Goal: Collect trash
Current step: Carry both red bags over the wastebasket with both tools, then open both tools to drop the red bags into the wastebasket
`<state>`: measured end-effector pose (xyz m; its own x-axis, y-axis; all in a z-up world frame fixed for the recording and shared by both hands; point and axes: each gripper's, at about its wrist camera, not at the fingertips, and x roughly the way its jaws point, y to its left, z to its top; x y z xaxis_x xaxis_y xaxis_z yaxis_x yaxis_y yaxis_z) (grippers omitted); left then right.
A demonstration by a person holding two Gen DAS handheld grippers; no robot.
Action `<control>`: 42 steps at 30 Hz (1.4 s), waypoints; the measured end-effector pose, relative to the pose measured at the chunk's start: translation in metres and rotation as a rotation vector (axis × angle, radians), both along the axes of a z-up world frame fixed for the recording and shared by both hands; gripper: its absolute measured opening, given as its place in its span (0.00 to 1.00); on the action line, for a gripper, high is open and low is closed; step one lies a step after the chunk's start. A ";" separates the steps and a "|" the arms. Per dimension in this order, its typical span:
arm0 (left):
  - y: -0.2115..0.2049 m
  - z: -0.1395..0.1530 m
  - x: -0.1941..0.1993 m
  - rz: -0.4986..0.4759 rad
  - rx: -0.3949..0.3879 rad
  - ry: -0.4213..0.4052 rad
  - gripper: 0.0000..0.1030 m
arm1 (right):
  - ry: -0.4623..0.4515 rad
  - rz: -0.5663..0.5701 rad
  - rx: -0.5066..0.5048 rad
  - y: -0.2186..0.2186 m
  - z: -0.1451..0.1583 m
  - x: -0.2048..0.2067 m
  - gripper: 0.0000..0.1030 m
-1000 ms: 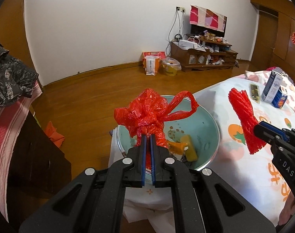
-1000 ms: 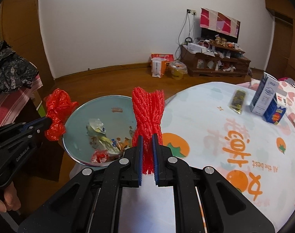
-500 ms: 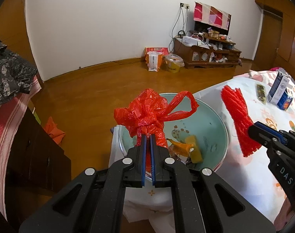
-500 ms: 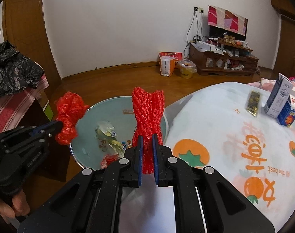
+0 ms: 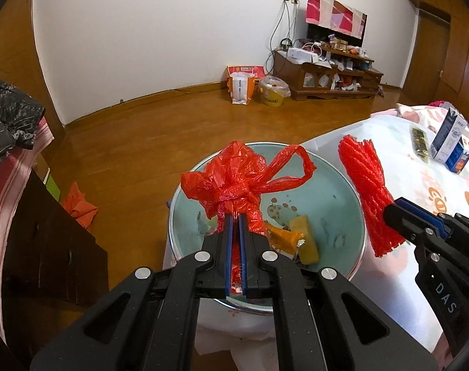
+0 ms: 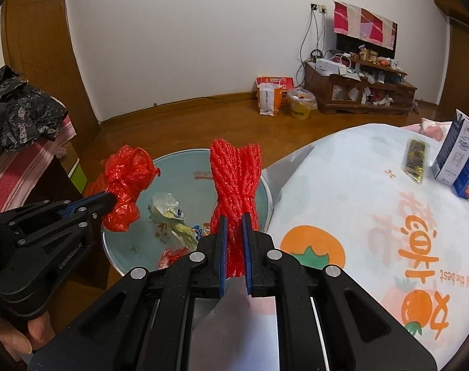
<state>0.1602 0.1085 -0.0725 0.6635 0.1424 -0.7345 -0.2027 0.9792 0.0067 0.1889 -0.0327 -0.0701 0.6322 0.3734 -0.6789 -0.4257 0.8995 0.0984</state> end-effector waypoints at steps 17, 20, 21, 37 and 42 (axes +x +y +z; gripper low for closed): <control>0.002 -0.014 0.026 0.004 -0.020 0.044 0.04 | 0.024 0.010 -0.024 0.012 -0.014 0.022 0.10; 0.002 -0.016 0.031 0.010 -0.015 0.048 0.04 | 0.024 0.013 -0.031 0.014 -0.016 0.023 0.10; 0.001 -0.017 0.032 0.010 -0.013 0.048 0.04 | 0.025 0.013 -0.032 0.015 -0.016 0.023 0.10; 0.000 -0.029 0.048 0.019 0.008 0.096 0.04 | 0.060 0.015 -0.048 0.019 -0.027 0.037 0.10; 0.000 -0.033 0.049 0.025 0.014 0.109 0.04 | 0.094 0.027 -0.042 0.017 -0.035 0.044 0.11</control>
